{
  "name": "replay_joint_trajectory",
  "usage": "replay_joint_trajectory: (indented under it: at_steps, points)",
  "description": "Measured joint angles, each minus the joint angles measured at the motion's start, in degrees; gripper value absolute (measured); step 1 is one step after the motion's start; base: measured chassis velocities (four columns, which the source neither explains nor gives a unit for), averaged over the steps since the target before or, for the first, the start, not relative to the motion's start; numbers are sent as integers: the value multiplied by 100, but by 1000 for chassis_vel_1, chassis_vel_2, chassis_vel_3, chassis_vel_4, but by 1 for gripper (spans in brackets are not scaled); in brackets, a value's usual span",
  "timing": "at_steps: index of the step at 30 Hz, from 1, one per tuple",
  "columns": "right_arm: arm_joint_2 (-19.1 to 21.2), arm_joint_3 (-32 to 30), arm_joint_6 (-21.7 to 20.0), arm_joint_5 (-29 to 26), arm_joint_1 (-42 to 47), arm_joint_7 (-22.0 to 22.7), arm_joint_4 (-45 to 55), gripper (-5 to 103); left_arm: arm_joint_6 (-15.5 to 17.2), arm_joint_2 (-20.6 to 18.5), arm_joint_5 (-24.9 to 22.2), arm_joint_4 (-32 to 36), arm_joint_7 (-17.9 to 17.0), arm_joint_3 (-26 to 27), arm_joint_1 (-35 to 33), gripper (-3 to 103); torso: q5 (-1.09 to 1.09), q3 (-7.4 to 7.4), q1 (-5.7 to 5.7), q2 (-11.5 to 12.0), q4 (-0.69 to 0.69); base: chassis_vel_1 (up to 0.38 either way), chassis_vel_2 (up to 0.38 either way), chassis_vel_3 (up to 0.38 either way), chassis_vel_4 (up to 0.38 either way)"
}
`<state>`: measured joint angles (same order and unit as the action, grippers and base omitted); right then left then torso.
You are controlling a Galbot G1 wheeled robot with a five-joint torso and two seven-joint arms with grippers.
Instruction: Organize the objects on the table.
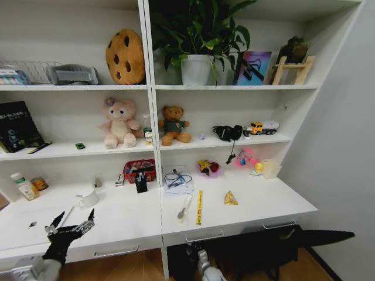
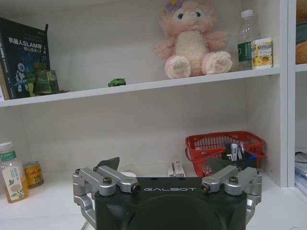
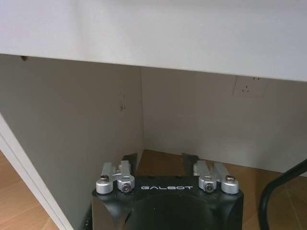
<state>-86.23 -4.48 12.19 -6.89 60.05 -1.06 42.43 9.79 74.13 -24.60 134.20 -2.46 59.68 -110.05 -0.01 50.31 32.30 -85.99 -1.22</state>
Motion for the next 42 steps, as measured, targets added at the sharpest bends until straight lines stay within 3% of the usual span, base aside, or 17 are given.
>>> replay_joint_trajectory:
  at_steps: [4,8,13,20,26,32,33,34,36,38,40,42]
  points:
    - [-53,-3,83,0,-4,-10,-38,68,0,0,0,0,0,0,0,100,1,0,0,0,1,0,0,0,0]
    - [327,72,-435,-146,434,-72,837,85,0,0,0,0,0,0,0,100,-2,0,0,0,-2,0,0,0,0]
    - [634,32,-698,-197,1096,-92,1538,99,0,0,0,0,0,0,0,100,1,0,0,0,0,0,0,0,0]
    - [991,-134,-652,-266,2027,-117,2470,100,0,0,0,0,0,0,0,100,1,-1,-1,-1,-1,0,0,0,0]
    - [1437,-402,-66,-96,2779,191,3500,100,0,0,0,0,0,0,0,100,2,-1,-1,-1,0,0,0,0,0]
    - [1583,-1425,78,39,3456,-78,5296,100,0,0,0,0,0,0,0,100,1,-1,-1,-1,-2,0,0,0,0]
    - [1618,-1735,-69,-157,3478,-94,5924,100,0,0,0,0,0,0,0,100,2,-1,-1,-1,-1,0,0,0,0]
    - [1618,-1735,-69,-157,3478,-94,5924,100,0,0,0,0,0,0,0,100,2,-1,-1,-1,-1,0,0,0,0]
    - [1890,-2052,-468,-852,3261,25,6669,100,0,0,0,0,0,0,0,100,1,0,-1,-1,0,0,0,0,0]
    - [1977,-2107,-583,-1033,3178,60,6816,100,0,0,0,0,0,0,0,100,3,0,-1,-1,0,0,0,0,0]
    - [2383,-2281,-983,-1697,2828,241,7281,100,0,0,0,0,0,0,0,100,0,0,0,0,3,0,0,0,0]
    - [2586,-2366,-1194,-2016,2614,365,7464,100,0,0,0,0,0,0,0,100,2,0,0,0,2,0,0,0,0]
